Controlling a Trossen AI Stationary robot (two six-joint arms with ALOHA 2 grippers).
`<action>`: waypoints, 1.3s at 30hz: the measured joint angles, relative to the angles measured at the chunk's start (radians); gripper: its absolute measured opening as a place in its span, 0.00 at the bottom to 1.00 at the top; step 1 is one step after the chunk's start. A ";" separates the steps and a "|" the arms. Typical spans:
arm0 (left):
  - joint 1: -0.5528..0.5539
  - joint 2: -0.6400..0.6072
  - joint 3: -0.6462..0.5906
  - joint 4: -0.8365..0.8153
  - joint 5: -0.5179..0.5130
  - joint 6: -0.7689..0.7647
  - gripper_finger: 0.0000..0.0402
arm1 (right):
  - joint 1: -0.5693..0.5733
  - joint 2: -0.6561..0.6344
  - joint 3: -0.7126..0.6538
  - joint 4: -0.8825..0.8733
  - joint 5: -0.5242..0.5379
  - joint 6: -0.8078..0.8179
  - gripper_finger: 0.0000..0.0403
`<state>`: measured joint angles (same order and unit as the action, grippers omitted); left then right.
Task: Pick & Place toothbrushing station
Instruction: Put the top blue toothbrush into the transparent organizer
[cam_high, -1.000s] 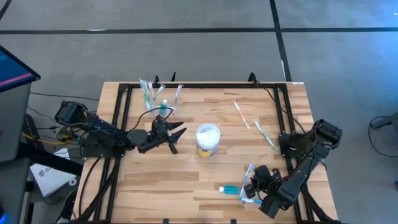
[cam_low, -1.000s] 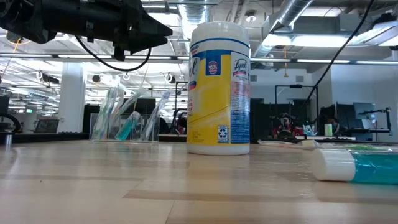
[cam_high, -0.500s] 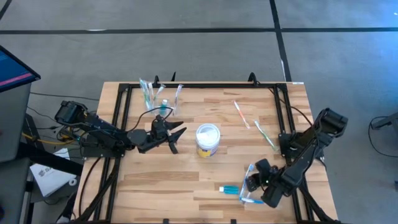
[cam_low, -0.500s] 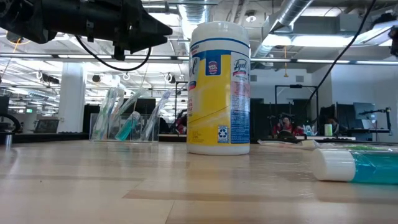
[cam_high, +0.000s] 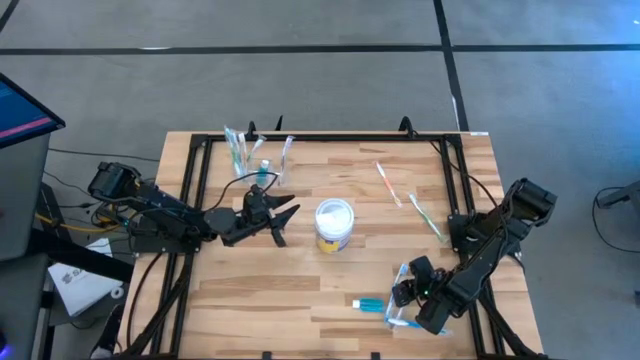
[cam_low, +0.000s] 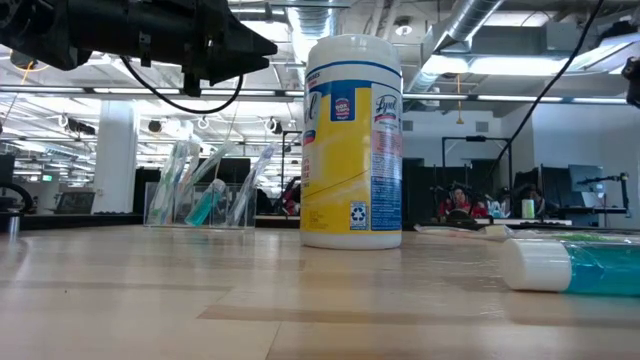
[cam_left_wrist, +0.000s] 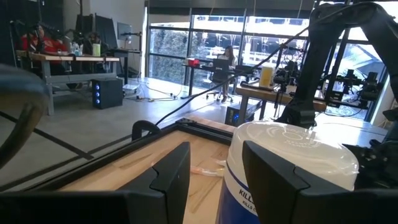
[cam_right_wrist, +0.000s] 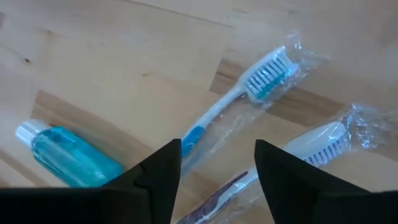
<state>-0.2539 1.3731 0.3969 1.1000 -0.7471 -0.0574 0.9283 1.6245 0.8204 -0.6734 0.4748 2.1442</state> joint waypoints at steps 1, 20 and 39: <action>0.000 0.000 0.000 0.000 0.000 0.000 0.35 | -0.001 0.000 0.000 0.000 0.004 -0.001 0.47; 0.000 0.000 0.000 0.001 0.002 0.000 0.35 | -0.024 0.000 -0.077 0.148 0.044 -0.023 0.34; 0.000 0.000 0.000 0.000 -0.001 0.000 0.35 | -0.035 0.000 -0.078 0.159 0.076 -0.146 0.00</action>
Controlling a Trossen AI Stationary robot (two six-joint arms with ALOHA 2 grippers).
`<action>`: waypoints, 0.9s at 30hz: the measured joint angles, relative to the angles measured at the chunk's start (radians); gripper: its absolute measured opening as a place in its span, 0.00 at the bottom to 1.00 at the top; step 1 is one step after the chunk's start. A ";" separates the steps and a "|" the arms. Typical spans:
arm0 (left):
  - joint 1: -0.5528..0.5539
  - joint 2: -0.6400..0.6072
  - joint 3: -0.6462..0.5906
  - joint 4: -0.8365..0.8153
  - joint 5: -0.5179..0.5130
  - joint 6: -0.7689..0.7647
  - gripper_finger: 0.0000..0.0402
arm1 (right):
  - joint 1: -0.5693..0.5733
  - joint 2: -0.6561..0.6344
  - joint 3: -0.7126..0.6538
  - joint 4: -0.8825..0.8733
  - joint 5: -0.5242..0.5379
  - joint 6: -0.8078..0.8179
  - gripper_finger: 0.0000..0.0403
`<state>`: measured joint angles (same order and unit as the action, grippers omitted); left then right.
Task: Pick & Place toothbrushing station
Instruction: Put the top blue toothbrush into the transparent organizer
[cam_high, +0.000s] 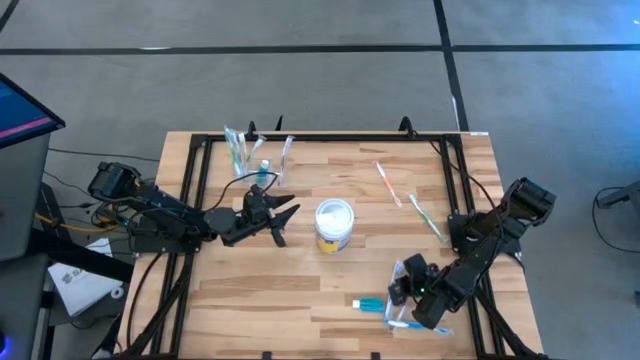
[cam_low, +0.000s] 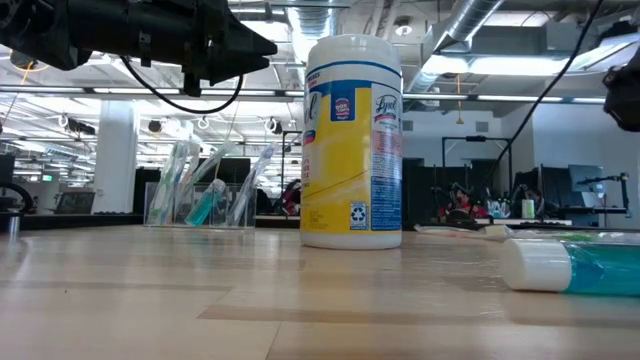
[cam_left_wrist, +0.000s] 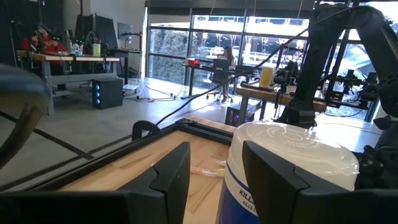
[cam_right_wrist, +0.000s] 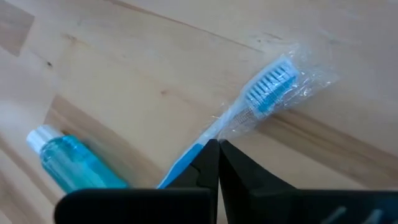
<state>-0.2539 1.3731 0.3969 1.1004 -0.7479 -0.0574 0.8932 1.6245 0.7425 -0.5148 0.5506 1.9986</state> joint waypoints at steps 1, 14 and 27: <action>0.000 0.000 0.000 0.000 0.000 0.000 0.35 | 0.004 0.000 0.000 0.000 0.007 0.004 0.00; 0.000 0.000 0.000 0.000 0.003 -0.003 0.35 | 0.002 -0.002 0.088 -0.077 0.112 -0.124 0.00; 0.000 0.000 0.000 0.002 0.004 -0.011 0.35 | 0.000 -0.003 0.288 -0.349 0.288 -0.252 0.00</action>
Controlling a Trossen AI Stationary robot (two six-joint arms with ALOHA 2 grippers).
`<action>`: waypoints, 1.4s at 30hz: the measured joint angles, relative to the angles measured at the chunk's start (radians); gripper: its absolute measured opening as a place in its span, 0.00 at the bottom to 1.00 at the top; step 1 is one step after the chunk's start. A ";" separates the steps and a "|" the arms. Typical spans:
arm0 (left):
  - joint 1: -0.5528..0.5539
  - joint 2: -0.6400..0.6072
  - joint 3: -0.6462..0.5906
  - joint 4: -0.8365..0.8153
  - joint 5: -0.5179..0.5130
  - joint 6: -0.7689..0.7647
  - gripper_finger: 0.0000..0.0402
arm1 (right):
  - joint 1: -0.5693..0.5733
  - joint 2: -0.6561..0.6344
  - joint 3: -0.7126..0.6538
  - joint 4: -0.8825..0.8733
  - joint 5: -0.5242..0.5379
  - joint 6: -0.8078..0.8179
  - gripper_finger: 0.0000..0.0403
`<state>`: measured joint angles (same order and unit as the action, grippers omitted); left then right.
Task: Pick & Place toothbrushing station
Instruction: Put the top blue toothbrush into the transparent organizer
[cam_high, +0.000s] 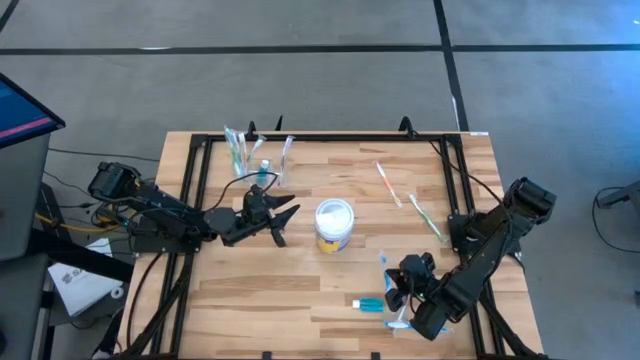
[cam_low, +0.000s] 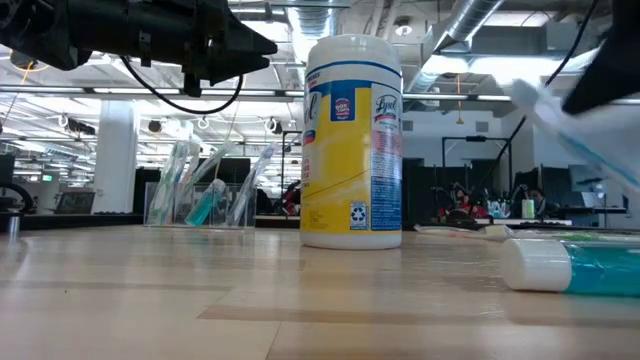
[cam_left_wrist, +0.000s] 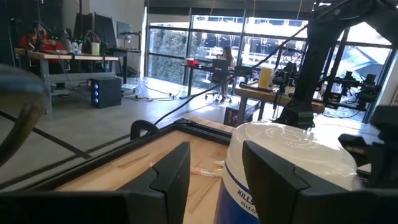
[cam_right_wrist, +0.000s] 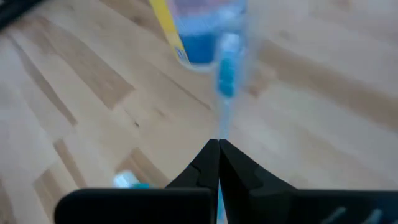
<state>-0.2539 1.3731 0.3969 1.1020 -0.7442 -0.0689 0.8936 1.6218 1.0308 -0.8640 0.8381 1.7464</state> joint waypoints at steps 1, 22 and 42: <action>0.000 0.000 0.000 0.001 0.008 -0.006 0.35 | 0.000 0.000 0.018 -0.016 0.023 -0.019 0.00; 0.000 0.000 0.000 0.075 0.383 -0.073 0.35 | -0.136 0.000 0.335 0.131 0.222 -0.797 0.00; 0.010 0.001 0.012 0.165 0.665 -0.123 0.35 | -0.328 0.002 0.360 0.616 -0.006 -1.358 0.00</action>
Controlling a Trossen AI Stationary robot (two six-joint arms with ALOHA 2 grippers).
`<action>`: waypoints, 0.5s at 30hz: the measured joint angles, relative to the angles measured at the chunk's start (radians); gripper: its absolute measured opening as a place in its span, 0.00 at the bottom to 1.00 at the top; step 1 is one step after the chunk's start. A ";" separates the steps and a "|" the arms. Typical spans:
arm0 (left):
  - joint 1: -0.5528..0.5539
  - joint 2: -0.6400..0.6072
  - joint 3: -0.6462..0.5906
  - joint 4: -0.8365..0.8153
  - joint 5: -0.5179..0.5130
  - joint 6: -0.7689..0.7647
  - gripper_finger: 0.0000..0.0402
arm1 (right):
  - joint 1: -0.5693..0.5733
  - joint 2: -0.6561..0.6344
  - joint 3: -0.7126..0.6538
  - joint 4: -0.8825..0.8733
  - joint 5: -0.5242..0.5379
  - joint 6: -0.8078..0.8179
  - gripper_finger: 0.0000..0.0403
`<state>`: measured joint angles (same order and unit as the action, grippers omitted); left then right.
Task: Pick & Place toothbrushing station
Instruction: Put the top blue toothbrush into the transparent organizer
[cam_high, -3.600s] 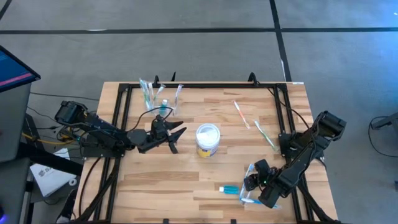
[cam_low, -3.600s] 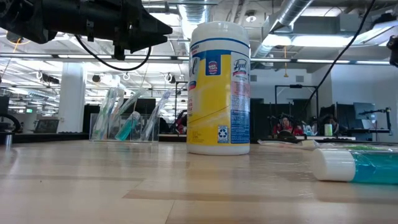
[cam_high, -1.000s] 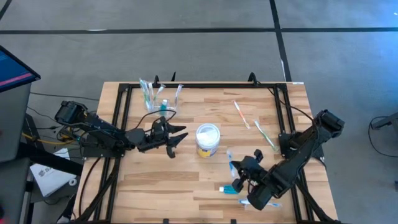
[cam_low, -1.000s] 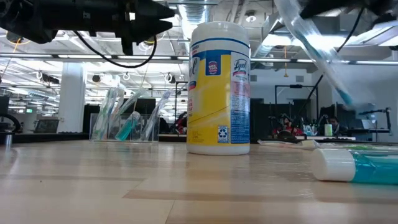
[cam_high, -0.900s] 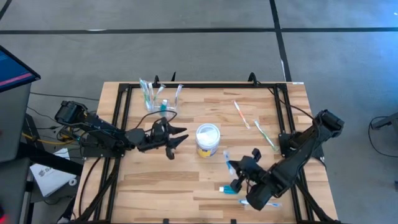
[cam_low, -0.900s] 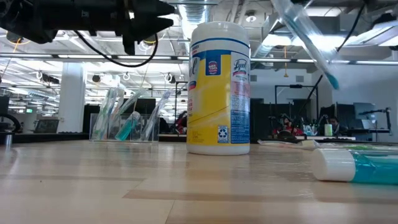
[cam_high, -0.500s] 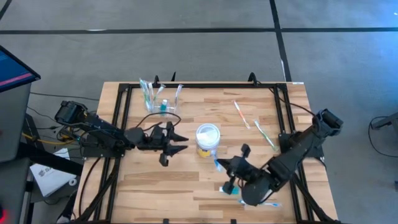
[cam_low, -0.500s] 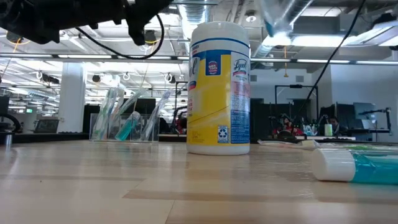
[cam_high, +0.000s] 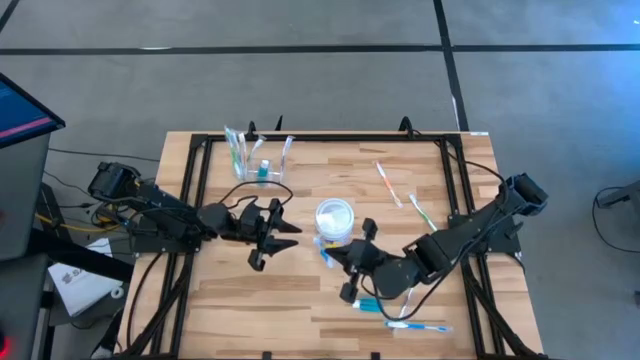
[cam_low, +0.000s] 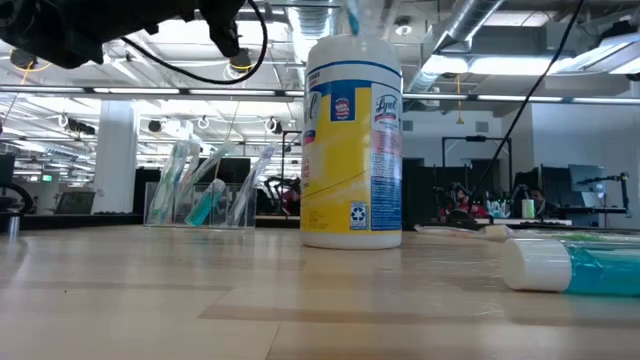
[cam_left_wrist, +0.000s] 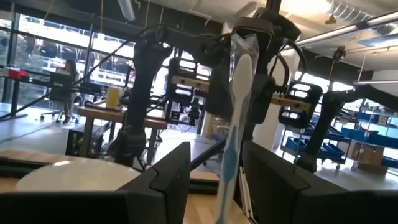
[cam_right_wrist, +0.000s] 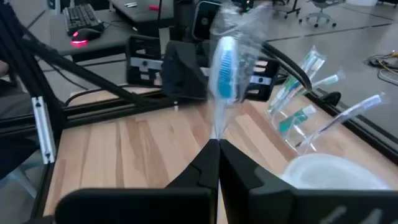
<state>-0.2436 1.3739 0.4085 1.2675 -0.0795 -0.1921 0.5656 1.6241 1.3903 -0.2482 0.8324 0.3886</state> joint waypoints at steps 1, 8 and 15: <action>-0.002 0.004 0.007 0.001 0.000 0.000 0.35 | -0.007 0.000 0.000 0.005 -0.003 -0.005 0.00; -0.005 0.030 0.044 -0.006 0.000 0.001 0.35 | -0.025 0.000 0.000 0.027 -0.028 -0.026 0.00; -0.005 0.095 0.106 -0.001 0.000 0.003 0.35 | -0.023 0.000 0.000 0.037 -0.031 -0.033 0.00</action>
<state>-0.2481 1.4693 0.5140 1.2665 -0.0799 -0.1886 0.5426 1.6241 1.3903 -0.2109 0.8017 0.3558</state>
